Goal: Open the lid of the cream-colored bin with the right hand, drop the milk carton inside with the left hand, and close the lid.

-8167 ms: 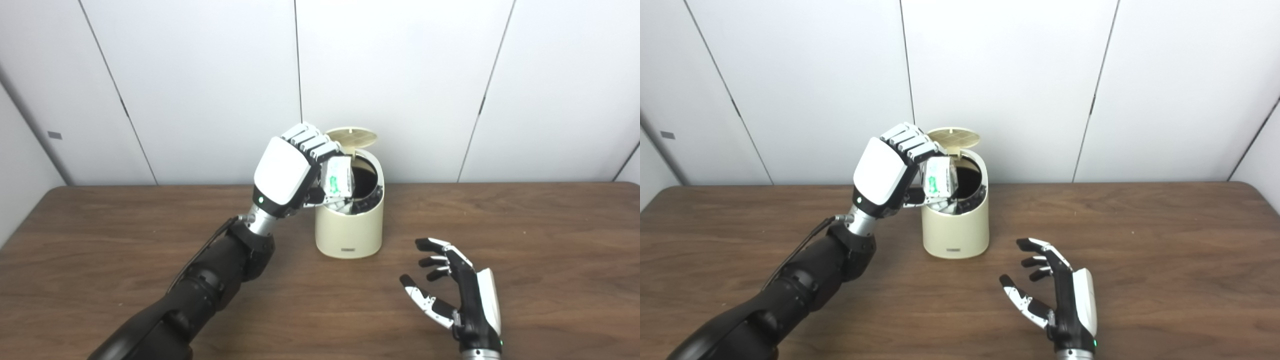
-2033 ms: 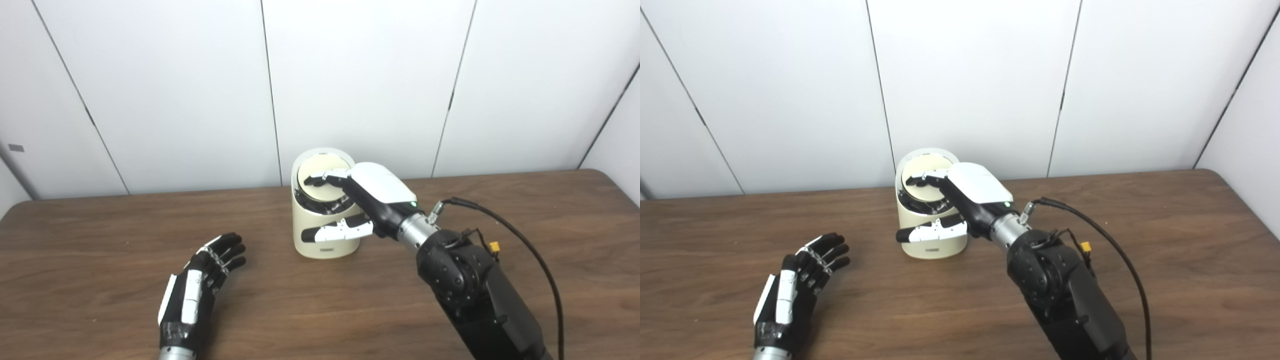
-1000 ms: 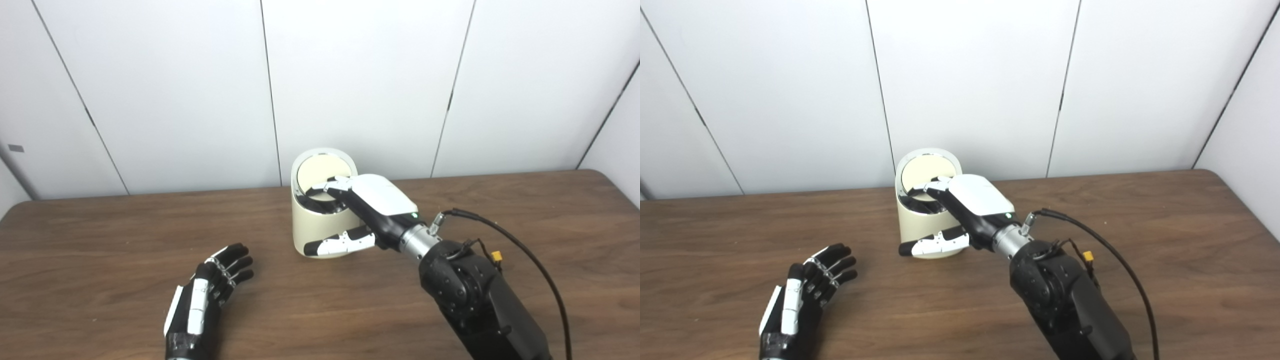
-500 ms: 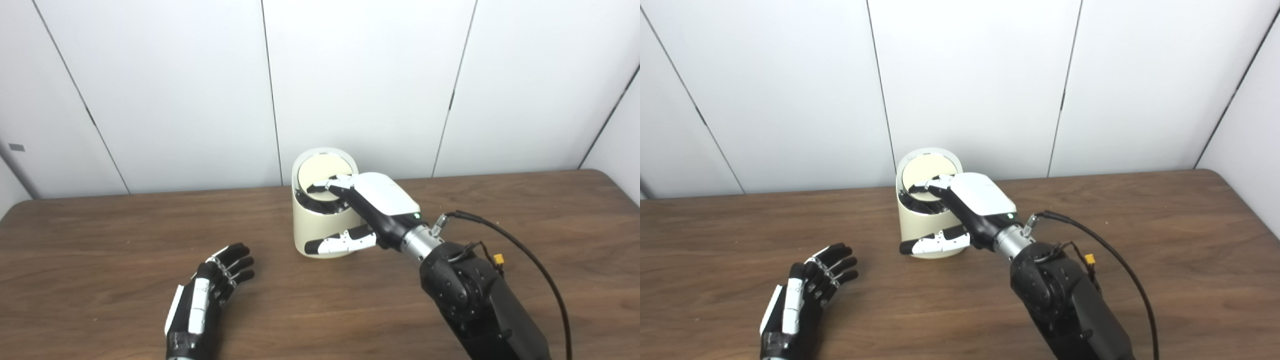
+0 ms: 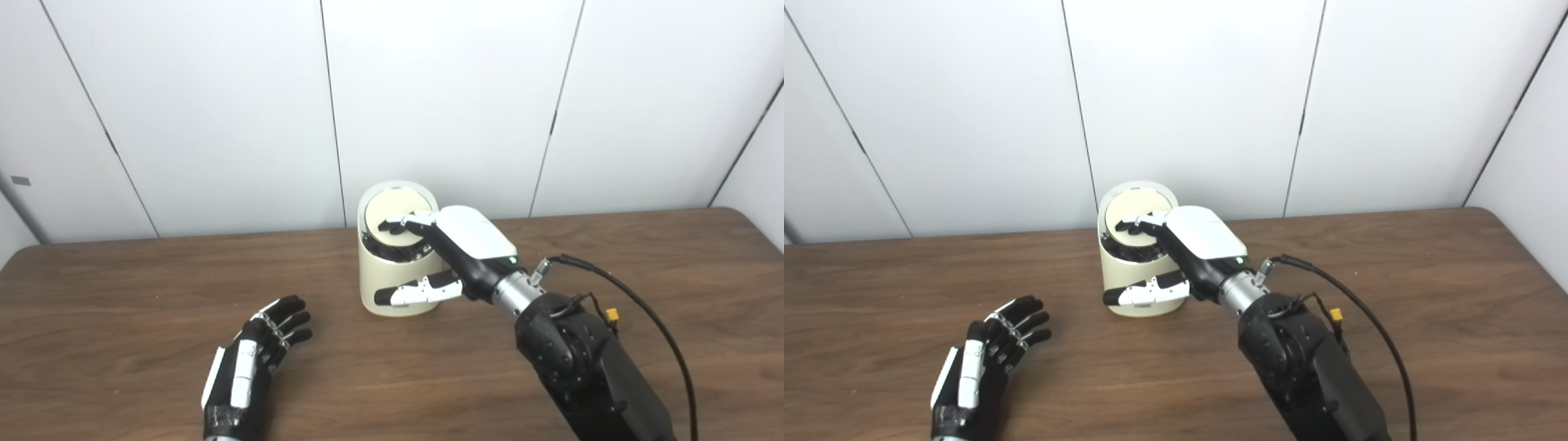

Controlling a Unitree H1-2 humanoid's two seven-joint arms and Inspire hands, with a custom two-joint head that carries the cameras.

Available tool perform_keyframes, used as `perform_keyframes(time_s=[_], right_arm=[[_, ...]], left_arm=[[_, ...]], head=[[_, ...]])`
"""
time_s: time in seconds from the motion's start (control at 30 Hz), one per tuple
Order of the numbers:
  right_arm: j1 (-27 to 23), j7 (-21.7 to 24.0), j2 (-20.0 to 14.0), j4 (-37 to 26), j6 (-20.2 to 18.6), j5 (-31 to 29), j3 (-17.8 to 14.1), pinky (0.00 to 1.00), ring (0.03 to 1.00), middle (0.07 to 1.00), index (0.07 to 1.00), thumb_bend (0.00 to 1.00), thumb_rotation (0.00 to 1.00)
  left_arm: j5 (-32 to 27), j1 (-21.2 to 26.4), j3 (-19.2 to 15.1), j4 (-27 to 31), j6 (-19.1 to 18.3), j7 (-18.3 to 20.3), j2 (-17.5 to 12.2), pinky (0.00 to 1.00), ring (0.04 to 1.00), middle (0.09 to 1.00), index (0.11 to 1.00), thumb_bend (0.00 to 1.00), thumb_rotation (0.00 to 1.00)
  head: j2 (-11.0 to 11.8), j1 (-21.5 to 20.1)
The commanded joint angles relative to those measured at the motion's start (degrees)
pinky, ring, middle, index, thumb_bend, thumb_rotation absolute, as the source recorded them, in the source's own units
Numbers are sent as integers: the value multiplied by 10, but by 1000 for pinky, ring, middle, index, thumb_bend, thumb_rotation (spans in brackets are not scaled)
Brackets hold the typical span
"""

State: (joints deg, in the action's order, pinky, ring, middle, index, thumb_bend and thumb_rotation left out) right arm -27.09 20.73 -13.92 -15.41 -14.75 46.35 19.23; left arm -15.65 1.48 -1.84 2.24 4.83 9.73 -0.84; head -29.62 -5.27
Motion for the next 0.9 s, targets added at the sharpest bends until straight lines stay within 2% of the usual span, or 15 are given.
perform_keyframes(time_s=[0.0,0.23,0.3,0.4,0.47,0.57,0.7,0.77,0.83,0.87], right_arm=[[-14,-8,-2,-13,9,3,-8,863,871,792,797,683,729],[-5,-22,0,-15,19,-6,-14,859,872,805,796,687,706],[1,-32,4,-18,25,-6,-18,854,886,835,828,682,700],[23,-65,17,-31,30,-4,-31,878,926,913,898,671,696],[43,-105,30,-33,44,-6,-43,875,941,944,921,672,695],[78,-162,50,-23,76,-31,-62,901,960,961,936,643,664],[112,-196,60,-13,97,-50,-73,924,976,978,956,604,673],[129,-210,64,-10,104,-52,-76,907,974,981,965,554,708],[144,-224,69,-9,109,-55,-80,903,973,981,966,539,719],[152,-232,72,-9,111,-57,-82,872,954,962,947,425,768]], left_arm=[[3,13,2,1,18,5,-1,751,792,806,785,760,821],[4,13,4,-1,20,4,2,745,788,800,784,765,816],[6,12,4,1,19,2,2,743,789,803,785,765,816],[8,11,5,4,18,1,2,751,794,809,792,751,826],[14,11,5,6,18,-2,2,749,794,808,791,749,828],[18,11,4,6,20,-3,2,752,799,811,791,737,828],[18,11,1,7,20,-7,4,754,798,807,788,725,818],[20,11,-1,10,19,-11,7,753,798,803,788,653,792],[24,11,-4,13,18,-19,11,752,797,801,787,630,785],[27,11,-5,15,18,-24,13,735,795,797,781,475,754]], head=[[-1,-1],[1,3],[1,4],[1,4],[-1,6],[-2,5],[-2,6],[-2,6],[-2,6],[-2,6]])
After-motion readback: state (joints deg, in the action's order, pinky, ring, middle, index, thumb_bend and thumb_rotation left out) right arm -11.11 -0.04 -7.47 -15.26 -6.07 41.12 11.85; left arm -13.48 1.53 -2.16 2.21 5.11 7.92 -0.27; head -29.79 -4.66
